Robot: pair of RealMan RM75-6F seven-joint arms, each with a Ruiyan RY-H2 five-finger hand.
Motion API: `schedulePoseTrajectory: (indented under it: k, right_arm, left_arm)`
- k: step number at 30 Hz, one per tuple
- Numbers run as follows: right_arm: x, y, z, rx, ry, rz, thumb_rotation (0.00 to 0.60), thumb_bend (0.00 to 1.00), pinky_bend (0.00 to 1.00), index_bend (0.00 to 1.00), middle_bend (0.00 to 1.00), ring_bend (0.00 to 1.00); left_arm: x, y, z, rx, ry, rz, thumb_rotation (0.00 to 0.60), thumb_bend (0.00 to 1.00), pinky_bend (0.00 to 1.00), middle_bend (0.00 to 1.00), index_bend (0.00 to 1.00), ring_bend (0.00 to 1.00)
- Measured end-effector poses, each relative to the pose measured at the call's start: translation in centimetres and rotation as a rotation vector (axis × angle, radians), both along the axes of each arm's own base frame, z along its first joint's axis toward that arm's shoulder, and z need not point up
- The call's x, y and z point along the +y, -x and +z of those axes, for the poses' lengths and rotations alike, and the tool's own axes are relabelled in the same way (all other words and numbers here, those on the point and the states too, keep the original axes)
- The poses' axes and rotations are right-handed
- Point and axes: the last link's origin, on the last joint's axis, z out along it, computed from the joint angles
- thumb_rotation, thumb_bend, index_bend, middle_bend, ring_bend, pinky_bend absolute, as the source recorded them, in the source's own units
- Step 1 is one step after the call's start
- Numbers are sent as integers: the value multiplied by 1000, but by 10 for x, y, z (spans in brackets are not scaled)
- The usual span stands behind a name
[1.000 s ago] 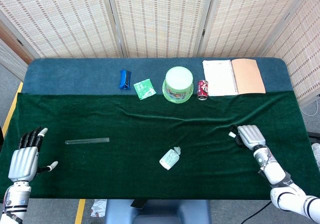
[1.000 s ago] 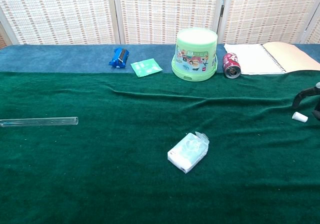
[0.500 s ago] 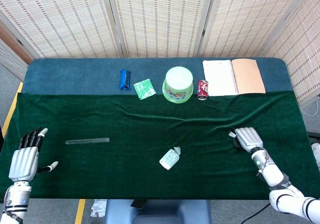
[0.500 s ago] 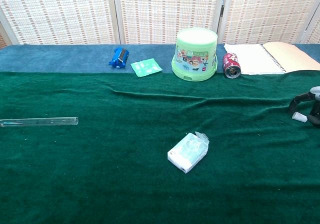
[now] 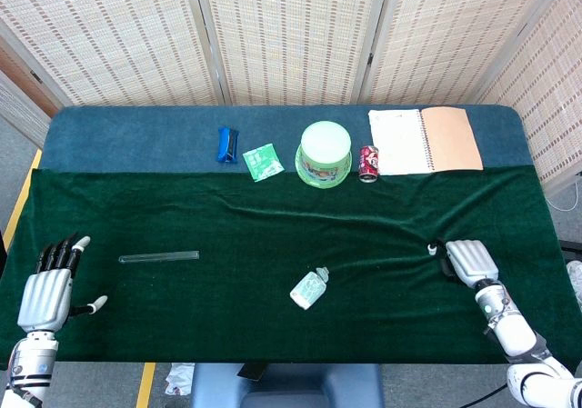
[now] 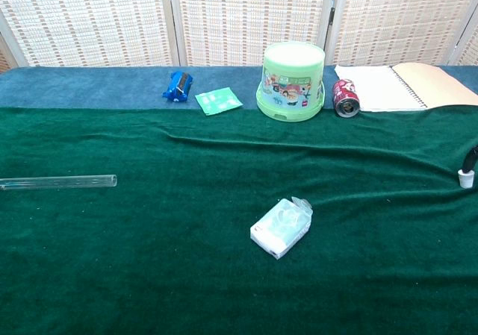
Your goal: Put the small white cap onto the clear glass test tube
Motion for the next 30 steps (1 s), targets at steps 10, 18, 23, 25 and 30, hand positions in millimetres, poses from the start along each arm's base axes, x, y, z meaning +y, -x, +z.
schedulePoseTrajectory:
  k: [10,18,23,25,30]
  right_arm:
    - [10,6,6,-3,26,-13,600,688,969,300,842,1000]
    - [11,8,7,1,28,-18,600,687,969,303,842,1000]
    - [14,2,14,-14,69,20,600,688,969,303,842,1000]
    - [15,-3,21,-22,100,41,600,659,969,303,842,1000]
    - [10,-9,34,-10,151,64,600,323,990,302,864,1000]
  left_arm:
    - [-2,1,-1,-1,9,7,600,102,0,66,129,58]
    - [-3,3,0,-1,8,11,600,102,0,66,129,59]
    - [-2,3,1,0,3,12,600,102,0,66,129,59]
    - [-2,2,1,-2,4,10,600,102,0,66,129,58]
    - [-1,0,-1,-4,11,3,600,102,0,66,129,59]
